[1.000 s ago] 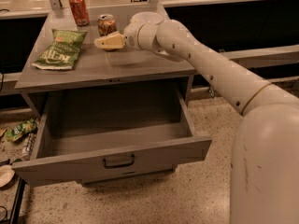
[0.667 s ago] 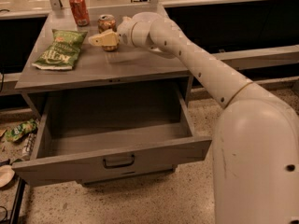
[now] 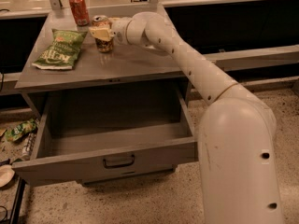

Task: Place orange can into top drawer

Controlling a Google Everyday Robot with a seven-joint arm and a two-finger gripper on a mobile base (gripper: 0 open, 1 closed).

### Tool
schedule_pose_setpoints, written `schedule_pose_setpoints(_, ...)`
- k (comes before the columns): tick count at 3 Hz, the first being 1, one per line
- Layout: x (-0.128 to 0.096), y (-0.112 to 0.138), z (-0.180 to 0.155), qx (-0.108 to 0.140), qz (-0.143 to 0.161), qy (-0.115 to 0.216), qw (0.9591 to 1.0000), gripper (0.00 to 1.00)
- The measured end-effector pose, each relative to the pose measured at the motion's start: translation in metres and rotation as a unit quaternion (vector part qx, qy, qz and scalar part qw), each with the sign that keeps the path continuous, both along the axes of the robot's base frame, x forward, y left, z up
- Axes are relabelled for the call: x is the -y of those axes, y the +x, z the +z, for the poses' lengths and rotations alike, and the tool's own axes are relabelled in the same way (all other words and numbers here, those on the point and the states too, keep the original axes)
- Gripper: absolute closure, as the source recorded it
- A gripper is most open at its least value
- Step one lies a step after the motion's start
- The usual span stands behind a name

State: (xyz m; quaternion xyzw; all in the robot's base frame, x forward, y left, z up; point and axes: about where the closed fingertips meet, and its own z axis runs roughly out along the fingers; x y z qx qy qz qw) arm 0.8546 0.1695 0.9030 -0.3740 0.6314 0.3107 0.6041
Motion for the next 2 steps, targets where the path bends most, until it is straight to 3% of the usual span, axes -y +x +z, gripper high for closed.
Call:
schedule_pose_setpoints(1, 0.002, -0.007, 0.003, -0.011, 0.010, 0.031, 0.9994, 0.78)
schedule_pose_setpoints(2, 0.029, -0.028, 0.025, -0.003, 0.004, 0.039, 0.9992, 0.99)
